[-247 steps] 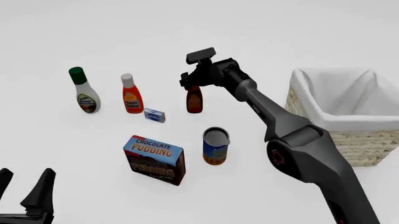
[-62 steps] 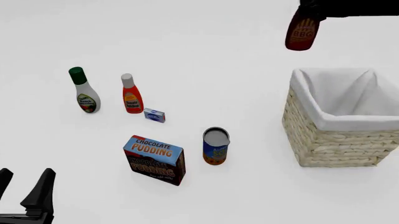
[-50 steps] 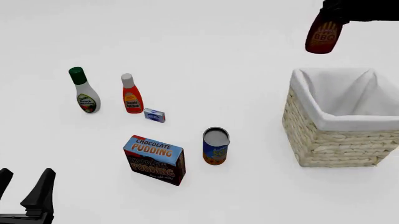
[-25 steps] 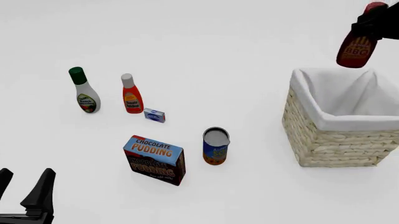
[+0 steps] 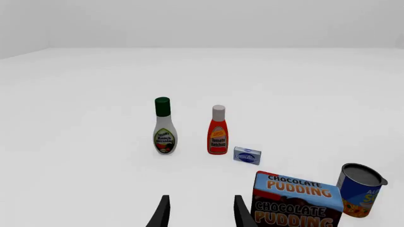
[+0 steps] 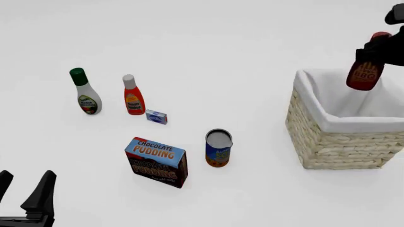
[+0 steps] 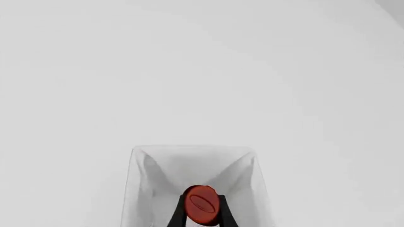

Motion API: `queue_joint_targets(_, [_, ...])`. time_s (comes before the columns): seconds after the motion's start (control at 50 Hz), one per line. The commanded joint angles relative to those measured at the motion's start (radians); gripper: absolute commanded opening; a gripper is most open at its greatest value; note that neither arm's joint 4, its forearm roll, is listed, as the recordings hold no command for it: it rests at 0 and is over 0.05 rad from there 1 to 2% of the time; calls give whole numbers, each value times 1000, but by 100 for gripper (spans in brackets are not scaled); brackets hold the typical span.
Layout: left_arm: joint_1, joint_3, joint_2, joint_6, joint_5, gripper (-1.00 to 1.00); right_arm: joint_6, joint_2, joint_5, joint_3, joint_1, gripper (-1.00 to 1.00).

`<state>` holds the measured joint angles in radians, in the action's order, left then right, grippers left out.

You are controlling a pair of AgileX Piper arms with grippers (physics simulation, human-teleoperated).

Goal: Pick the bbq sauce and place it in the basket.

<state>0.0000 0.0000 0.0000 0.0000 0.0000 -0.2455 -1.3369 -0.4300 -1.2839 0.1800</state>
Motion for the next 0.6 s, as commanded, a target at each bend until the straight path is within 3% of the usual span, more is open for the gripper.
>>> queue_joint_targets(0.02, [0,0,0,0,0,100,13,-48,55,24,26,-100])
queue_joint_targets(0.6, [0,0,0,0,0,100,34,-158,147,77,15,-100])
